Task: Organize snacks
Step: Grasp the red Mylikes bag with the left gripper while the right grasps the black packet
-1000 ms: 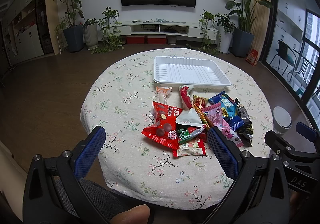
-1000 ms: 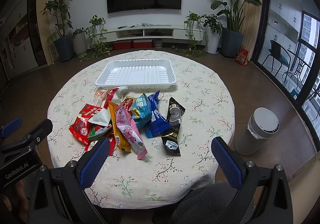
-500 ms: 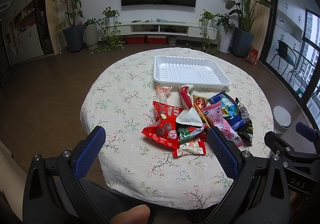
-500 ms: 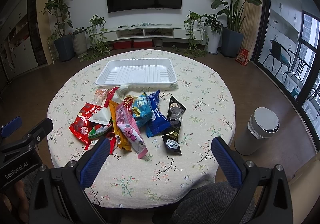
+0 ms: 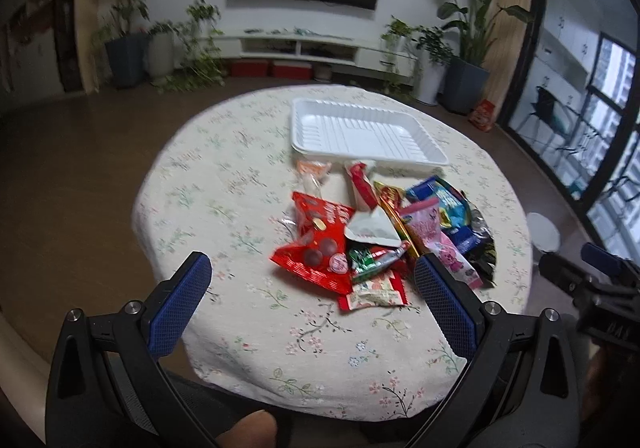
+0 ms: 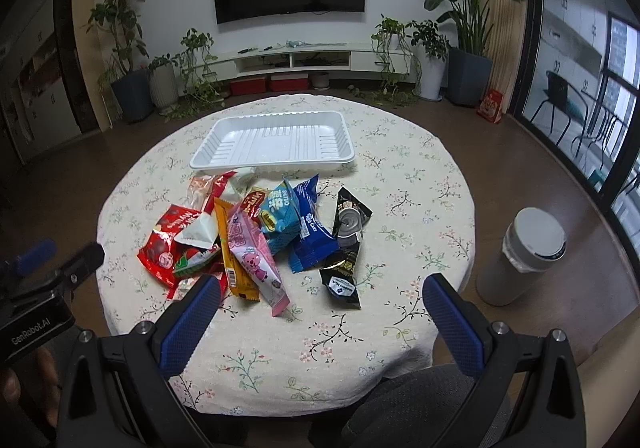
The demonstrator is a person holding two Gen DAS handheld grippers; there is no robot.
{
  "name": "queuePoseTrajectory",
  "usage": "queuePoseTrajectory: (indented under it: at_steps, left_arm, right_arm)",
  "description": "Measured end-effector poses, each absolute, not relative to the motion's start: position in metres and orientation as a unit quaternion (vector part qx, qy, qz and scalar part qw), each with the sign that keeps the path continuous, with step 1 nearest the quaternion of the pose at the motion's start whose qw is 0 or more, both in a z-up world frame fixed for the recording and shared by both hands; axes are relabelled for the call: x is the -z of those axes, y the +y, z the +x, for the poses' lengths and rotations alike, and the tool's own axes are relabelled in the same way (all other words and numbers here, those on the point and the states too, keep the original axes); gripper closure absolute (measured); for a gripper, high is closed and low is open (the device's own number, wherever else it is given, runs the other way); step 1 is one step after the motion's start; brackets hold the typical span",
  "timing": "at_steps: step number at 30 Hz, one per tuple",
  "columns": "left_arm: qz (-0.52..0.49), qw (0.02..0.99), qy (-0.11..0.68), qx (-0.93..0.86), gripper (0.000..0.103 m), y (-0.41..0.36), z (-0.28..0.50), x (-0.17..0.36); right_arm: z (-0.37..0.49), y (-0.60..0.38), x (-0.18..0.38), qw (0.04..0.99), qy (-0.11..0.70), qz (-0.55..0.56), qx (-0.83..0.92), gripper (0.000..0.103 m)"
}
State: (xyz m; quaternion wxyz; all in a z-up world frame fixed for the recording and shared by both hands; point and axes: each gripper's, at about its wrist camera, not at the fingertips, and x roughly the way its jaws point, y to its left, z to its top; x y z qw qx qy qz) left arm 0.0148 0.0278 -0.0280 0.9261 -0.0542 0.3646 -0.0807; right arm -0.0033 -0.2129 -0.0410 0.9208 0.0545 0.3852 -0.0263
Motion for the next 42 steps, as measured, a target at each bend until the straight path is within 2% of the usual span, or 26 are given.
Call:
queuePoseTrajectory:
  at_steps: [3, 6, 9, 13, 23, 26, 28, 31, 33, 39, 42]
  left_arm:
    - [-0.090, 0.924, 0.363, 0.084, 0.000, 0.047, 0.020, 0.039]
    - [-0.053, 0.898, 0.433, 0.061, 0.000, 0.054, 0.039, 0.058]
    - [-0.050, 0.902, 0.426, 0.046, 0.000, 0.063, 0.047, 0.062]
    - [-0.059, 0.893, 0.444, 0.051, 0.000, 0.067, 0.072, 0.067]
    - [0.003, 0.890, 0.443, 0.106, 0.001, 0.033, 0.116, 0.067]
    - [0.008, 0.890, 0.441, 0.116, 0.001, 0.032, 0.124, 0.067]
    - [0.015, 0.889, 0.441, 0.123, 0.003, 0.031, 0.129, 0.067]
    - [0.040, 0.884, 0.449, 0.124, 0.014, 0.024, 0.135, 0.070]
    - [0.046, 0.877, 0.463, 0.123, 0.025, 0.020, 0.140, 0.076]
    - [0.032, 0.870, 0.470, 0.147, 0.026, 0.016, 0.150, 0.080]
    - [0.059, 0.865, 0.478, 0.144, 0.026, 0.005, 0.155, 0.084]
  right_arm:
    - [-0.003, -0.230, 0.038, 0.924, 0.373, 0.081, 0.012, 0.000]
    - [0.002, -0.239, 0.035, 0.929, 0.362, 0.078, -0.001, 0.000]
    - [0.021, -0.245, 0.036, 0.919, 0.383, 0.083, -0.032, 0.001]
    - [0.038, -0.253, 0.048, 0.904, 0.411, 0.100, -0.054, 0.009]
    - [0.062, -0.276, 0.062, 0.879, 0.434, 0.179, -0.081, 0.009]
    - [0.072, -0.266, 0.069, 0.870, 0.462, 0.148, -0.088, 0.009]
    - [0.075, -0.259, 0.075, 0.867, 0.474, 0.129, -0.084, 0.012]
    - [0.080, -0.259, 0.083, 0.862, 0.478, 0.147, -0.085, 0.025]
    - [0.083, -0.263, 0.089, 0.854, 0.481, 0.177, -0.091, 0.026]
    - [0.085, -0.263, 0.106, 0.848, 0.494, 0.172, -0.088, 0.030]
    - [0.086, -0.263, 0.110, 0.848, 0.496, 0.168, -0.085, 0.035]
